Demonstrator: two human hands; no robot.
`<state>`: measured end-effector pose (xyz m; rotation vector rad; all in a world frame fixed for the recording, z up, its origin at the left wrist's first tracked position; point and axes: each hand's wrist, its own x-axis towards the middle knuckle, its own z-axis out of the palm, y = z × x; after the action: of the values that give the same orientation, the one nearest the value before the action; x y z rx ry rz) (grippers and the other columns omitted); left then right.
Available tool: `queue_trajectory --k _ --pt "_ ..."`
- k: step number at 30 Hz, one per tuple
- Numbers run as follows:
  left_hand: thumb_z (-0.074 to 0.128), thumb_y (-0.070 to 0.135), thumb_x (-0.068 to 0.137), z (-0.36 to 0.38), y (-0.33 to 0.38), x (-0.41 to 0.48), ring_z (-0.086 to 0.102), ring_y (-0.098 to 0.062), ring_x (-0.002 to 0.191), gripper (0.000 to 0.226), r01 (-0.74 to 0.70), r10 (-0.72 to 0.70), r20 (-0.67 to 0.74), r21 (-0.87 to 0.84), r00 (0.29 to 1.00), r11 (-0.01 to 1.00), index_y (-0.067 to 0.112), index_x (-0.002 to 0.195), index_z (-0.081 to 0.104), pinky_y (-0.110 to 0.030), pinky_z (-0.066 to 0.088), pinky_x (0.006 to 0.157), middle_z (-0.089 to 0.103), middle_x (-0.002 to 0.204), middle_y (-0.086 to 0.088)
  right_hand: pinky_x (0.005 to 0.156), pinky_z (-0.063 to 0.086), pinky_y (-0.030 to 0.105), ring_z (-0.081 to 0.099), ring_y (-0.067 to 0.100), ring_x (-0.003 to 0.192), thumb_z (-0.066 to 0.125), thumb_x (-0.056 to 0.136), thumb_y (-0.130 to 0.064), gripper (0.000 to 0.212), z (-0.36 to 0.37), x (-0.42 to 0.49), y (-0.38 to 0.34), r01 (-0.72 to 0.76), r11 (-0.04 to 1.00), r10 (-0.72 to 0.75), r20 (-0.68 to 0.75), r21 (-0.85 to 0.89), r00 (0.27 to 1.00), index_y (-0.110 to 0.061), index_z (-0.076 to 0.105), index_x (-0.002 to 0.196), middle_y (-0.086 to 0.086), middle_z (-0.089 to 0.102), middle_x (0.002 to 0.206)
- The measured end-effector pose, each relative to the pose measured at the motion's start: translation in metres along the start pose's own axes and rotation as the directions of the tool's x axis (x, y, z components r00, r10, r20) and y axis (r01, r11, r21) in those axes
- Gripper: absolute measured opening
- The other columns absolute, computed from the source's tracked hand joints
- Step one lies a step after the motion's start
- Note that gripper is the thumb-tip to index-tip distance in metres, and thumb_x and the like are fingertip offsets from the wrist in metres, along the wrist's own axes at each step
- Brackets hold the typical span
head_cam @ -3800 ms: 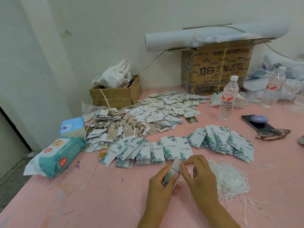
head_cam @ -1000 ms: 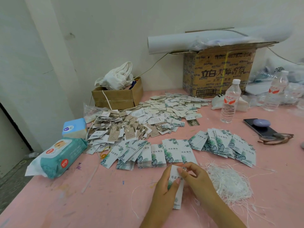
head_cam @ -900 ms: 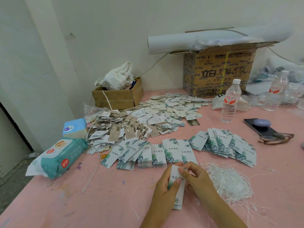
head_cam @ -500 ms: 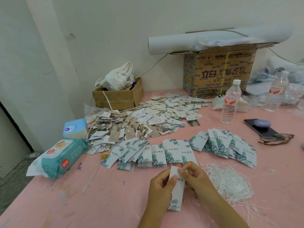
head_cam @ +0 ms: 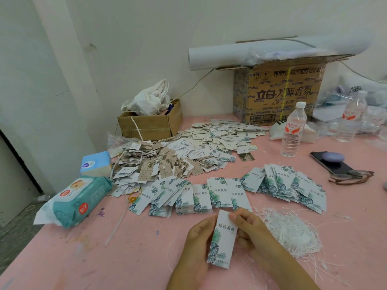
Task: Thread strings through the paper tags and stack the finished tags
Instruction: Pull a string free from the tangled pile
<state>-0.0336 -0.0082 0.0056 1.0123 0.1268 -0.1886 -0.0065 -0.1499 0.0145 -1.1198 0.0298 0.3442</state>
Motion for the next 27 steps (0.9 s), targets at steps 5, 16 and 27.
queue_trajectory --k 5,16,27 --pt "0.070 0.008 0.068 0.005 -0.002 0.000 0.068 -0.025 0.059 0.023 -0.014 0.015 -0.024 0.068 1.000 0.998 0.005 0.090 0.077 -0.030 0.057 0.055 0.072 0.085 -0.026 0.030 0.033 0.014 0.048 0.007 0.037 0.070 0.072 -0.017 0.022 0.001 -0.001 0.003 0.001 0.997 0.000 0.013 -0.076 1.000 -0.006 0.052 0.080 0.008 0.060 0.056" --pt "0.063 0.000 0.088 -0.002 -0.010 0.009 0.064 -0.026 0.060 0.011 -0.082 0.112 -0.173 0.173 0.979 0.982 0.007 0.083 0.069 -0.031 0.051 0.057 0.070 0.081 -0.024 0.032 0.036 0.018 0.059 0.018 0.049 0.075 0.067 -0.022 0.024 0.003 0.001 0.008 0.000 0.995 -0.002 -0.022 -0.100 1.000 -0.010 0.056 0.075 0.016 0.063 0.066" --pt "0.049 0.004 0.094 -0.015 -0.003 0.018 0.073 -0.022 0.076 0.008 -0.269 0.158 -0.301 -0.372 0.940 0.888 0.004 0.090 0.056 -0.028 0.059 0.061 0.073 0.083 -0.016 0.030 0.015 0.013 0.019 0.004 0.037 0.052 0.093 -0.008 0.005 -0.009 0.014 0.010 0.099 0.995 -0.096 -0.107 0.031 0.990 -0.007 0.056 0.090 -0.003 0.029 0.049"
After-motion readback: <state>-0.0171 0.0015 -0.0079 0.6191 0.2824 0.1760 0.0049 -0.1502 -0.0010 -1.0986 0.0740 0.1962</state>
